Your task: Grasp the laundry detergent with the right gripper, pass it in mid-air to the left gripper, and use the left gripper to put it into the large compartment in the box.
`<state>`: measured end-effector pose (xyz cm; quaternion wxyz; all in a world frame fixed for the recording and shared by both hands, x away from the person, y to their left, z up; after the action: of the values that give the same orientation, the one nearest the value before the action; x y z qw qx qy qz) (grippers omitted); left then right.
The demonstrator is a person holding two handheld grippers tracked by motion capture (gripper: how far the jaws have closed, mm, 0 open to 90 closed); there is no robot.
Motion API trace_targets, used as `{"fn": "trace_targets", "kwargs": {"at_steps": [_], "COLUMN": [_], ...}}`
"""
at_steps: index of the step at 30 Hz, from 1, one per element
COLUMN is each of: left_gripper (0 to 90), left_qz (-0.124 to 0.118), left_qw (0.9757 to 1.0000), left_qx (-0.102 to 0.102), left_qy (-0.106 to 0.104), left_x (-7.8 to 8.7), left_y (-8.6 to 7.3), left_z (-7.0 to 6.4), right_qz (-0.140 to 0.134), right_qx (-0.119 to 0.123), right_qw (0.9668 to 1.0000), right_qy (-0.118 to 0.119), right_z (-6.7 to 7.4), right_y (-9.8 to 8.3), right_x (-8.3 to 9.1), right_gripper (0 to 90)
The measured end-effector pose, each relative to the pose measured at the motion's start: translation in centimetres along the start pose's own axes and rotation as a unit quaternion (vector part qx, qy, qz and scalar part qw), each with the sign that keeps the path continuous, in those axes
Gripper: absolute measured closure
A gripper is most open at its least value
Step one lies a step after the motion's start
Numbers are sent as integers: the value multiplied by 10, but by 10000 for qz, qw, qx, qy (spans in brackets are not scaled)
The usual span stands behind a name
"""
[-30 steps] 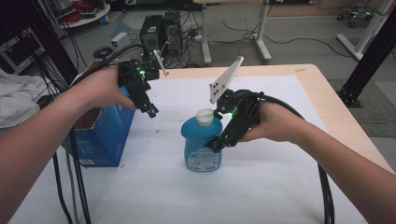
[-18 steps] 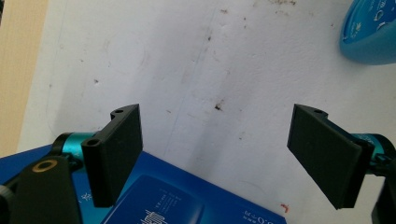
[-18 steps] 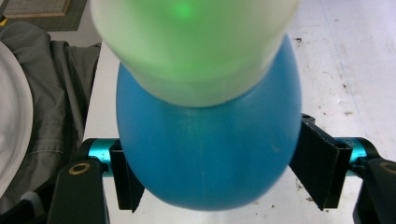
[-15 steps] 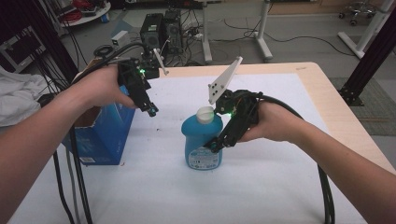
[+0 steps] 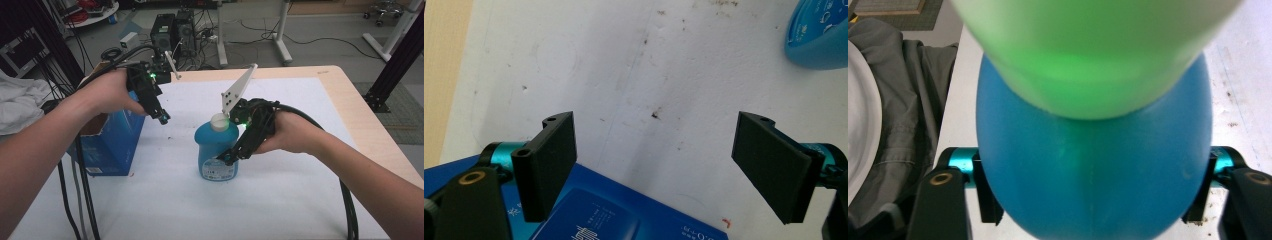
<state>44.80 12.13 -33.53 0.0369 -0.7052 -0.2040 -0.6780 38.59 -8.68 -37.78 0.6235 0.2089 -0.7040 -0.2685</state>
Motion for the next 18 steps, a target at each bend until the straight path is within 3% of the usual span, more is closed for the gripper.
{"fn": "trace_targets", "kwargs": {"at_steps": [18], "left_gripper": [182], "left_qz": [-15], "left_qw": [10000], "left_qx": [-2], "left_qy": [-14], "left_x": [1], "left_y": [0], "left_z": [-2], "right_qz": [-365], "right_qx": [110], "right_qw": [9992], "right_qy": [-131], "right_z": [0], "right_y": [0], "right_x": [-2], "right_gripper": [432]}}
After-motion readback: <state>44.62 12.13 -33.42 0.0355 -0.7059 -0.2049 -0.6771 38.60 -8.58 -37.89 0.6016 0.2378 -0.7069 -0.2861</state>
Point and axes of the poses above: each handheld gripper's, and its own axes: x roughly backward along the jaws, y roughly out of its top, z roughly to its left, the point moved 4 cm from there along -x, roughly forward along the jaws, and after that the axes turned 14 degrees about -y, right-handed, at the moved point
